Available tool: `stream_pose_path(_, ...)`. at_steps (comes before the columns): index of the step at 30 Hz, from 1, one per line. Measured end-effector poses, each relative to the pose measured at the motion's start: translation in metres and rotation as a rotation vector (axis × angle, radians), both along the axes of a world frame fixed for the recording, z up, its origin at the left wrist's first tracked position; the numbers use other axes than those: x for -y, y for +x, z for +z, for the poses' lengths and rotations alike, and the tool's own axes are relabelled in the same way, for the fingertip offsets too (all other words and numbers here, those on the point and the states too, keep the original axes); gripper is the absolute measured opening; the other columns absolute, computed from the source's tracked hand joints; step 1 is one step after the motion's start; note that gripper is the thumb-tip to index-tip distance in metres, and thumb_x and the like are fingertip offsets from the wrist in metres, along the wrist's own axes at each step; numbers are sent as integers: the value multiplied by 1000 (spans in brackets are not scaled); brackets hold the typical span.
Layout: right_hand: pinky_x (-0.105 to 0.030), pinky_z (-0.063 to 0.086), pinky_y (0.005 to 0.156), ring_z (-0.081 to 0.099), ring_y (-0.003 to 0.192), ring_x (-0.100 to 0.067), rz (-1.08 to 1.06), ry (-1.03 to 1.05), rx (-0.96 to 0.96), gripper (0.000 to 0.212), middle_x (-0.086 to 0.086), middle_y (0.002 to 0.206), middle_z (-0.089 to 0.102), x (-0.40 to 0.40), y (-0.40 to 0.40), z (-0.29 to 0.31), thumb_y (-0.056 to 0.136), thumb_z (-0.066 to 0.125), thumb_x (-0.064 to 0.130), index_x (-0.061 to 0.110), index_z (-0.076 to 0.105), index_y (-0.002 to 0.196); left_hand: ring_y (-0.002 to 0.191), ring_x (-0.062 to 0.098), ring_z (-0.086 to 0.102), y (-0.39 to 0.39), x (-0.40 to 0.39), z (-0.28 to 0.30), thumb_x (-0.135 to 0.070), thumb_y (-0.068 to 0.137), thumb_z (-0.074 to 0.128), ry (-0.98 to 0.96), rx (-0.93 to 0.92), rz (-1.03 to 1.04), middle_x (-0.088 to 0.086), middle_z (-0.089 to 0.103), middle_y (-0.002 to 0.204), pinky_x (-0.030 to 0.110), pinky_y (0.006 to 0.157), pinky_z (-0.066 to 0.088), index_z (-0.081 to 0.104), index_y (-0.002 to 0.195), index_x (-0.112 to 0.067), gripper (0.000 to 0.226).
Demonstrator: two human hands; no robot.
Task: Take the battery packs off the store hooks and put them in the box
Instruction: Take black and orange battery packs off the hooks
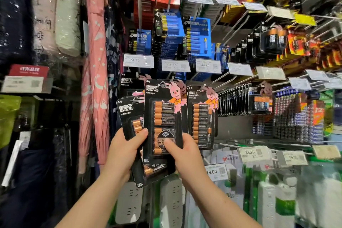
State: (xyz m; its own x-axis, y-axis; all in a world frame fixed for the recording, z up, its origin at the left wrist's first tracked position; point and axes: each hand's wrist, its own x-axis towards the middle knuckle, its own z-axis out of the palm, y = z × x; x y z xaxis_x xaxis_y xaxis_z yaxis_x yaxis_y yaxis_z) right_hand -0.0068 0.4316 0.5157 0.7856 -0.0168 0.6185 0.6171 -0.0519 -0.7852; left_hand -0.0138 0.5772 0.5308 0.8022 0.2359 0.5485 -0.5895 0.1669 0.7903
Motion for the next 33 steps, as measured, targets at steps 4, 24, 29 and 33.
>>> stream_pose_path(4,-52,54,88,70,94,-21,76,-1,-41,35,-2,99,74,9,7,3,70,70,37,19,66,100,89,24,74,0,-2,-4,-6,89,66,-1,-26,-17,5,77,99,39,74,55,68,106,-17,20)
stream_pose_path(24,-30,57,60,73,78,-17,117,205,-126,35,-7,101,71,31,32,42,89,66,10,8,53,121,80,19,75,-6,-16,-4,-8,91,65,-43,-48,4,2,77,93,32,63,55,66,104,-19,17)
stream_pose_path(29,-31,57,61,73,81,-19,93,174,-164,47,-10,110,69,32,41,45,88,68,14,9,50,130,86,24,74,-3,-18,-10,-10,89,67,-59,-91,18,4,77,97,39,73,56,65,109,-18,21)
stream_pose_path(33,-33,59,61,73,77,-20,101,150,-206,28,-10,99,71,30,44,45,91,65,14,7,54,115,85,22,74,-4,-18,-10,-11,90,67,-48,-78,25,3,77,96,38,72,56,66,107,-19,19)
